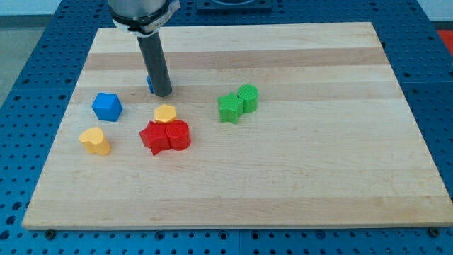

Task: Push the blue cube closer to the blue triangle

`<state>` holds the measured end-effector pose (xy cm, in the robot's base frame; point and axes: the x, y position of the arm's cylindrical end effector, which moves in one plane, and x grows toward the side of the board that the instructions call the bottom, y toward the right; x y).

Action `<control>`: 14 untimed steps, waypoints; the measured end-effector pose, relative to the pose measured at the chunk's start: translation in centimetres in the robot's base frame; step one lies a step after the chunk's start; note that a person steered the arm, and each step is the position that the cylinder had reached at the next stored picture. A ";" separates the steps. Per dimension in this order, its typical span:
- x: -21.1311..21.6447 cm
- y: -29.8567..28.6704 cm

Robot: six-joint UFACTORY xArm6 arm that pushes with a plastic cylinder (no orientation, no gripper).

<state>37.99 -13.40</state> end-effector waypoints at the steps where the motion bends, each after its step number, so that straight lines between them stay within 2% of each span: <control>1: 0.0 0.0; 3: -3.8 0.0; 4: -3.7 0.0; 5: -1.6 -1.2; 8: -1.3 -7.4; 10: -0.7 -13.6; 13: 7.9 -14.6; 14: 7.9 -13.1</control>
<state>45.85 -26.51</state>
